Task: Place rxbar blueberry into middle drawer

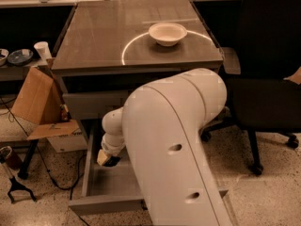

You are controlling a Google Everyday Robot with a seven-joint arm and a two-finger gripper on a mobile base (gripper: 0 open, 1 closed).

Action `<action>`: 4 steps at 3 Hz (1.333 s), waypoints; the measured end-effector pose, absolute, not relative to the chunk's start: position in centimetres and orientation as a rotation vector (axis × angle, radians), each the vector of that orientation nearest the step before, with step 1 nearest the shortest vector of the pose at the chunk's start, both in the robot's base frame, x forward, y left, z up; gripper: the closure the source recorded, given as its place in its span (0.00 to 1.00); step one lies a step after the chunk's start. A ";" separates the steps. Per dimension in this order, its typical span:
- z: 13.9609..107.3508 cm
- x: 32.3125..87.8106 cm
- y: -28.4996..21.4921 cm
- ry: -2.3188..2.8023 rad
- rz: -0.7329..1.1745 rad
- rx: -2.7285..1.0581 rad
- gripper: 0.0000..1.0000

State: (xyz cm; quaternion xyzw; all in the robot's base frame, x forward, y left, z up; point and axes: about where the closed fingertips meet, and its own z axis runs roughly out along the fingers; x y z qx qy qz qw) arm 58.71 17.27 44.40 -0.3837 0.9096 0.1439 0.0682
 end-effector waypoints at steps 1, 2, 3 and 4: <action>43.9 59.2 17.1 2.771 0.429 -1.092 0.35; 43.9 59.7 17.5 2.789 0.428 -1.052 0.04; 43.9 59.7 17.5 2.789 0.428 -1.052 0.00; 43.9 59.7 17.5 2.789 0.428 -1.052 0.00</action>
Offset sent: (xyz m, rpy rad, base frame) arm 0.0188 0.0068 -0.0008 -0.0036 0.0171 -0.1099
